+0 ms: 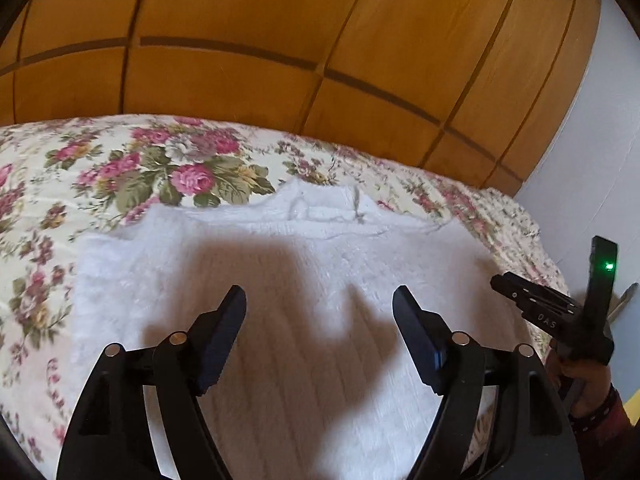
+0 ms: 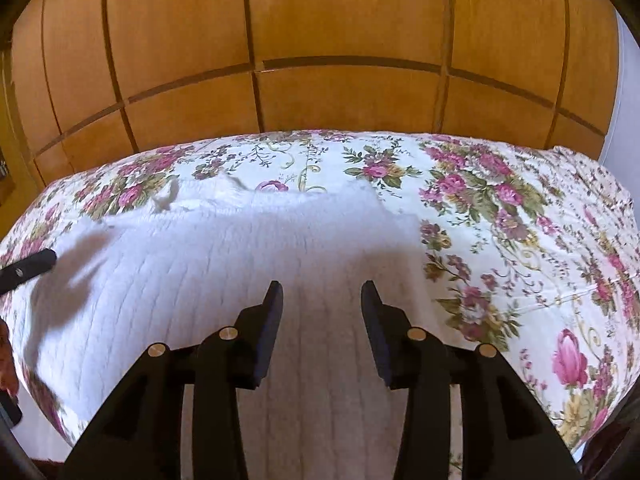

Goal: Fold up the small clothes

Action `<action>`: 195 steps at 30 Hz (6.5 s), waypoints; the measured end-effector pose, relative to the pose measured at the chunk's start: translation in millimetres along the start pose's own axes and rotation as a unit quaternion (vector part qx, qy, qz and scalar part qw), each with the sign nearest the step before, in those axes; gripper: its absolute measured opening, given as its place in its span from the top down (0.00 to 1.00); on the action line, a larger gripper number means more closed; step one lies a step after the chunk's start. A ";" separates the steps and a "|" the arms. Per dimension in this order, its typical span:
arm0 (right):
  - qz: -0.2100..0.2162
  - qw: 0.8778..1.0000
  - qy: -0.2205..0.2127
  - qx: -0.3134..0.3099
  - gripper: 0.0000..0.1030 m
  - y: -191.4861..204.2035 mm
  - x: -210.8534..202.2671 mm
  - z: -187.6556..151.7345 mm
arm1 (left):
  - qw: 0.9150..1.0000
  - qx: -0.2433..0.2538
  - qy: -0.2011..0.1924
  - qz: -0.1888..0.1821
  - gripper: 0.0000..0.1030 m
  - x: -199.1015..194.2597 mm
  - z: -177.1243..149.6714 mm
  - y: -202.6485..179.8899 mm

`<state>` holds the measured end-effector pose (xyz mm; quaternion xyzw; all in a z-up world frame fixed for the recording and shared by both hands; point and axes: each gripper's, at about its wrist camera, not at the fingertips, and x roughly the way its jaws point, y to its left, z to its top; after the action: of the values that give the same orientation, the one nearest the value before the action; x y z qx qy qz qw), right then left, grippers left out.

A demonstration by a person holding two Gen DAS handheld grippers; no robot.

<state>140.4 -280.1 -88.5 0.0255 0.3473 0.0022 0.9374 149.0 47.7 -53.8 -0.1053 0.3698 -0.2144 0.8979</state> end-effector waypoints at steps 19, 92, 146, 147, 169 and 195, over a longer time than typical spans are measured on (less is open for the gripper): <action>-0.039 0.999 0.014 0.019 0.61 -17.6 53.2 14.0 | 0.998 0.012 0.054 0.041 0.21 70.8 16.8 -0.9; 0.109 0.990 -0.018 0.086 0.77 -2.8 2.0 -75.4 | 0.979 -0.192 -0.025 -0.060 0.79 -14.3 -13.3 57.0; 0.124 0.988 -0.038 0.086 0.44 -40.1 -24.6 -92.1 | 0.970 0.179 0.055 -0.155 0.39 93.1 -6.6 -230.4; 0.123 0.988 -0.040 0.081 0.44 -39.1 -24.9 -92.9 | 0.968 0.160 0.054 -0.187 0.32 88.2 -5.8 -228.6; 0.239 0.957 -0.066 0.151 0.23 -74.1 -84.8 -81.8 | 0.995 0.027 -0.010 -0.092 0.14 52.6 -29.2 -85.3; 0.095 0.969 -0.032 0.226 0.59 -100.8 -57.6 -63.9 | 0.992 0.057 0.038 -0.108 0.09 71.3 -76.6 -109.4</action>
<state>53.7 -379.0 -104.4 0.2694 0.3049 0.0118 0.9134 106.3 -84.6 -113.8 -0.0852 0.3771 -0.3343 0.8595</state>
